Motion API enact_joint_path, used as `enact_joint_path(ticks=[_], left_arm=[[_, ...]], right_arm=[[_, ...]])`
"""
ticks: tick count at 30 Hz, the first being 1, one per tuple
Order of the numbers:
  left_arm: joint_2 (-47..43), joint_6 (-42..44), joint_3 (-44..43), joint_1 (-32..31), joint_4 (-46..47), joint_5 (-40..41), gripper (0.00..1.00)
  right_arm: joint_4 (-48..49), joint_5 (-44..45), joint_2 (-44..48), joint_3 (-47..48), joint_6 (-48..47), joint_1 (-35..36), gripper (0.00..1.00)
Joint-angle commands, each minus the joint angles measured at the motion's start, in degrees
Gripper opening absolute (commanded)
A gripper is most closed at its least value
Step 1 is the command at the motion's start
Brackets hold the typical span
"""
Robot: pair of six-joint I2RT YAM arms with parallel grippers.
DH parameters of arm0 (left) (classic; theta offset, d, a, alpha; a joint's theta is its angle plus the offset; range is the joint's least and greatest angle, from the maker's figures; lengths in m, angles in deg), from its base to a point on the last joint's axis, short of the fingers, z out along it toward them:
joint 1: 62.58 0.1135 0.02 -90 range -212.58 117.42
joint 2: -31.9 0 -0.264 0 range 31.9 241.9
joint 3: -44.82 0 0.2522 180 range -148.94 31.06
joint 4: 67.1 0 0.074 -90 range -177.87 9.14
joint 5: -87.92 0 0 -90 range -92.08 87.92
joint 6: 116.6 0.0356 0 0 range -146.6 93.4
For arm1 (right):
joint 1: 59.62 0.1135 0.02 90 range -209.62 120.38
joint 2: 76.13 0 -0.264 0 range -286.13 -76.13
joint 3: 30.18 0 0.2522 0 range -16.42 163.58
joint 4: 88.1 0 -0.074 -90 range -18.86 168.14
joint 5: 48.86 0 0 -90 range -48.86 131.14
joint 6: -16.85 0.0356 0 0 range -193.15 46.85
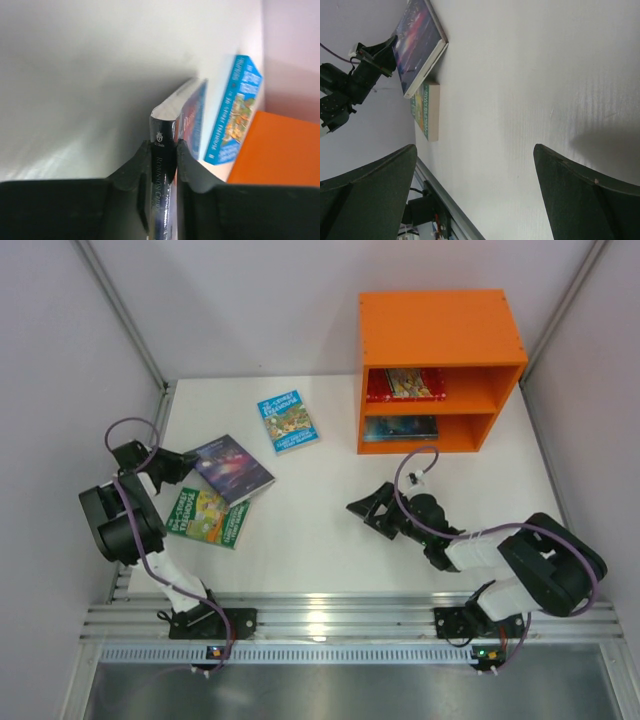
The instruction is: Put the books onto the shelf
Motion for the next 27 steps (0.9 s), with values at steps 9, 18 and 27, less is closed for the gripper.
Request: enact_joint_path(ticks=[9,18,27], left_arm=[[-14.6,-10.9,11.7,-4.1,3.0,-6.1,0.0],[-36.2,-20.8,27.7,-19.9,0.7,6.2,0.0],[-45.8,-26.8,32.4,-29.0,-3.2,13.1,0.0]], right_arm=[[-10.9,4.9,6.1,4.3,12.5,2.1,0.98],[-20.8,13.0,6.2,6.6,26.4,8.8,1.0],[-15.0,18.8,-2.4,6.5,41.6,19.7,0.99]])
